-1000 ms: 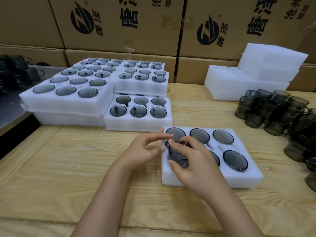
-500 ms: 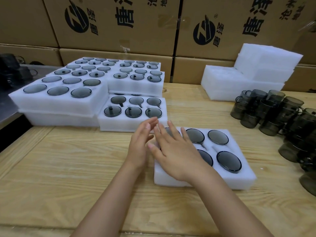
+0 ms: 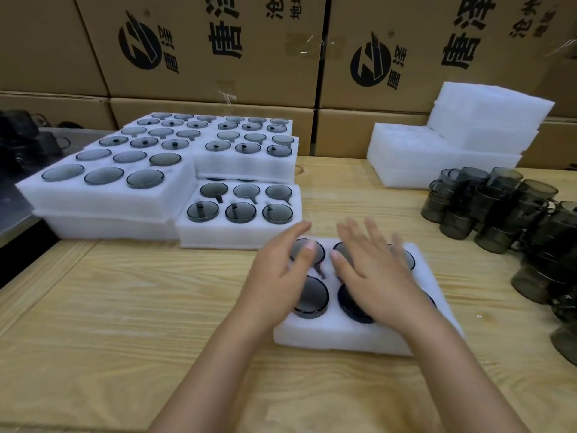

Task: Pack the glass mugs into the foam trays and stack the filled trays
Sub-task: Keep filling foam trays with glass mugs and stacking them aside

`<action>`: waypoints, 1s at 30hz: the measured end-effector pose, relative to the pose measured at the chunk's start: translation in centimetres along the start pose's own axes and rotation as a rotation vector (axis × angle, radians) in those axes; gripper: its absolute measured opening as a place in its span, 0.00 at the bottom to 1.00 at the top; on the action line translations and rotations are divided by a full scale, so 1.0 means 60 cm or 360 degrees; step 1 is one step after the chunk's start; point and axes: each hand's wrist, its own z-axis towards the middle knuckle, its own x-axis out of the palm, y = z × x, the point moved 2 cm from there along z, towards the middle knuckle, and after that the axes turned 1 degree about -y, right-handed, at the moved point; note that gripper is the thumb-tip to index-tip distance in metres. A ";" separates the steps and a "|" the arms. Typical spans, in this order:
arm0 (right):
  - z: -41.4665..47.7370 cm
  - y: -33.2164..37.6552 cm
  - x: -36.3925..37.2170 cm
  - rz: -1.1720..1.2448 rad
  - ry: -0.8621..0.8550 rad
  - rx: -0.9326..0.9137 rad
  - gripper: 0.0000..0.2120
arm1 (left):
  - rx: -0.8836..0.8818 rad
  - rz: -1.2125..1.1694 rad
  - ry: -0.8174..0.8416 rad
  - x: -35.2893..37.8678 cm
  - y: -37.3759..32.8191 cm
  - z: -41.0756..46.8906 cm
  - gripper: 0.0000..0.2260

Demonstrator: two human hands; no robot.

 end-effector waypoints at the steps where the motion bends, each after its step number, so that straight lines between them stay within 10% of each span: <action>1: -0.003 -0.027 -0.003 -0.0227 0.0049 0.0082 0.30 | 0.0032 0.0326 0.0176 0.013 -0.004 -0.003 0.20; 4: -0.011 -0.056 0.004 -0.0343 0.0219 0.0189 0.33 | 0.0025 0.1138 0.0598 0.045 0.002 -0.013 0.25; 8: -0.010 -0.059 0.007 -0.0301 0.0185 0.0119 0.32 | 0.0000 0.1159 0.0583 0.045 0.004 -0.014 0.26; 12: -0.031 -0.079 -0.025 0.0318 -0.0041 -0.0016 0.30 | 0.0045 0.0499 0.0087 0.033 0.005 -0.032 0.20; 16: -0.084 -0.149 -0.049 0.0782 -0.0239 0.0186 0.34 | -0.0504 -0.0407 -0.0150 0.007 0.041 -0.087 0.29; 23: -0.126 -0.164 -0.009 0.1199 0.0116 0.0288 0.65 | -0.0435 -0.0071 0.0056 0.003 0.048 -0.133 0.39; 30: -0.128 -0.130 -0.031 0.1464 -0.0108 -0.0012 0.53 | -0.0358 -0.0183 -0.0220 -0.034 0.017 -0.131 0.36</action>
